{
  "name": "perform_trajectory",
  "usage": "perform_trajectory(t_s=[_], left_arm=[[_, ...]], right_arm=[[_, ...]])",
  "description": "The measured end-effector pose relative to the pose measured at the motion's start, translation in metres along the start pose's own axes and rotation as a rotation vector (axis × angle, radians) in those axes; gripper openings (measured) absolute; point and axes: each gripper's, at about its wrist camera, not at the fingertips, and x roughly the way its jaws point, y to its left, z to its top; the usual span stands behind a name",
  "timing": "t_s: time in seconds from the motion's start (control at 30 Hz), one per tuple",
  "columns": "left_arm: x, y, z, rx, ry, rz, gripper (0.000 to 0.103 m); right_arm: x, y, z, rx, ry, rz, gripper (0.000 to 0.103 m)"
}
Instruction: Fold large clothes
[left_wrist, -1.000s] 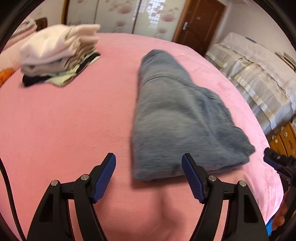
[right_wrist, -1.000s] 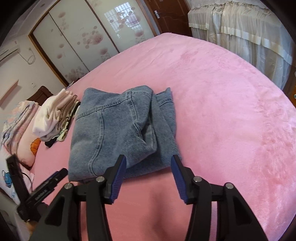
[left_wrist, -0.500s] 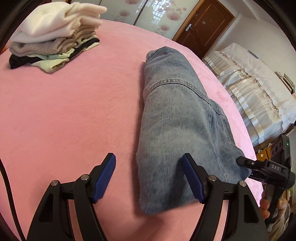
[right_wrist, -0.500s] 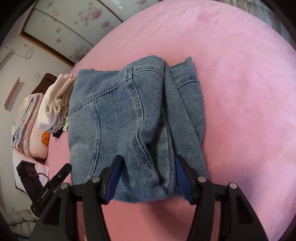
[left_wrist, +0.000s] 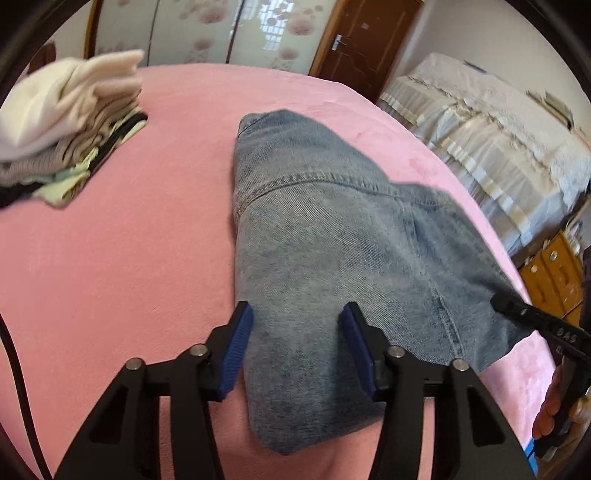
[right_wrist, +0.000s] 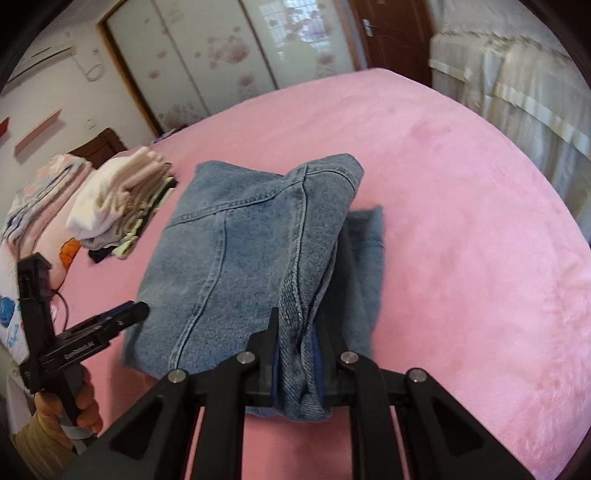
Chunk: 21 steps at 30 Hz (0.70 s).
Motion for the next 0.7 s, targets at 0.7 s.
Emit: perform_trajectory(t_s=[0.7], left_arm=[[-0.028, -0.015, 0.057, 0.178, 0.006, 0.003, 0.063]], right_arm=[[-0.014, -0.002, 0.030, -0.007, -0.053, -0.056, 0.052]])
